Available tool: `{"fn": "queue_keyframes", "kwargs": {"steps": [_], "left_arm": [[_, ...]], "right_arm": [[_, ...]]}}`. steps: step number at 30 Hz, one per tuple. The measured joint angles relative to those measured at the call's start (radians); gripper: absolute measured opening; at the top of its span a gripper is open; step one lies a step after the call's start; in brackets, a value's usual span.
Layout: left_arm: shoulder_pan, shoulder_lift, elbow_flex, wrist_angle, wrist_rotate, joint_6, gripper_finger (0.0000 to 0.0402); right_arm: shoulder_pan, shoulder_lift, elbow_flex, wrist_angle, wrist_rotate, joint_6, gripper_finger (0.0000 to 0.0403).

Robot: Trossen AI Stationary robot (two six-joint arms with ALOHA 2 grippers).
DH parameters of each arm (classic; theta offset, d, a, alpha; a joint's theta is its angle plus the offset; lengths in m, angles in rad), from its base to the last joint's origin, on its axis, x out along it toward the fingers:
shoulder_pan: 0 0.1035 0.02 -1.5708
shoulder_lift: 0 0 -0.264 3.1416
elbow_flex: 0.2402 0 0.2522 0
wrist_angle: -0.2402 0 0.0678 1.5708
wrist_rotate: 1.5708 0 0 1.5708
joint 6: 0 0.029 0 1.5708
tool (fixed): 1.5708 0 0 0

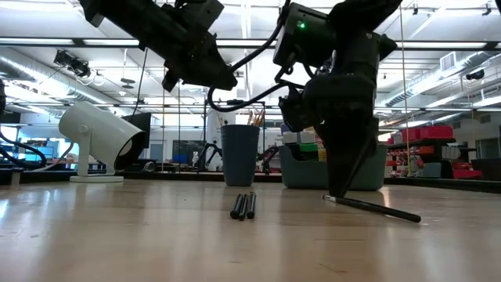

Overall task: Pick & Place Paint Supplies
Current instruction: Put the silver paint brush into the blue cup

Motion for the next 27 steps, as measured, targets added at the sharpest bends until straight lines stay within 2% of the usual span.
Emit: {"fn": "queue_keyframes", "kwargs": {"steps": [4, 20, 27], "left_arm": [[0.000, 0.000, 0.000, 0.000, -0.001, 0.000, 0.0077], [0.000, 0.000, 0.000, -0.001, -0.001, 0.001, 0.0077], [0.000, 0.000, 0.000, -0.002, 0.000, 0.001, 0.0077]], "right_arm": [[-0.010, 0.000, 0.008, -0.007, -0.031, 0.002, 0.0098], [-0.015, 0.032, 0.030, 0.013, -0.013, 0.021, 0.0098], [-0.010, 0.035, 0.027, 0.060, 0.025, -0.102, 0.0082]]}}
